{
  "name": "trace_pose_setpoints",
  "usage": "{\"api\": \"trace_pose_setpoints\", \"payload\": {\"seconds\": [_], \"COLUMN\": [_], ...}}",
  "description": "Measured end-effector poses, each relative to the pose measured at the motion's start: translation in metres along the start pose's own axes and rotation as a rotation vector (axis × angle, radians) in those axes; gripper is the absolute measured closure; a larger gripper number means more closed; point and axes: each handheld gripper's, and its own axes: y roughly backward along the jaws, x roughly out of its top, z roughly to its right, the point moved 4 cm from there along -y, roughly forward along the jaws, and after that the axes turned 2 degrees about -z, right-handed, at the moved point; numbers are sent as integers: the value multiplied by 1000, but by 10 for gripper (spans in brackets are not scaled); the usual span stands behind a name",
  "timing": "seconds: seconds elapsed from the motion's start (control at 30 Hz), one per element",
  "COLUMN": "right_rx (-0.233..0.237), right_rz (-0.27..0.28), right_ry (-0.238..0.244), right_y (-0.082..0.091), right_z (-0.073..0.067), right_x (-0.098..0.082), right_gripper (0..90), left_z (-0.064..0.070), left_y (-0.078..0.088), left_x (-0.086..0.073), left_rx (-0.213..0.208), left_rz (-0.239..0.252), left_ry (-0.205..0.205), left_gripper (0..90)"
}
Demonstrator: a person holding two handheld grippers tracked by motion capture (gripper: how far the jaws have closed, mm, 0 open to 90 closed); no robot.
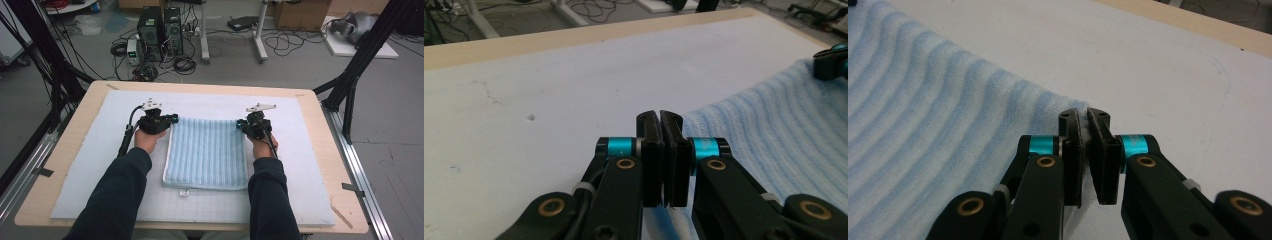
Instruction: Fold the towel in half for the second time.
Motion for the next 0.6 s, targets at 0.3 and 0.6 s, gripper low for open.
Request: {"api": "trace_pose_setpoints", "payload": {"seconds": [0.3,0.6], "right_rx": [27,64], "right_rz": [63,126], "right_ry": [-16,-4], "right_y": [26,52], "right_z": [-9,-21], "right_x": [-8,-22], "right_gripper": [840,841], "left_z": [14,31], "left_y": [28,54], "left_x": [1,-9], "left_rx": [-86,-150], "left_rz": [64,116], "left_ry": [6,-2], "left_gripper": [871,870]}}
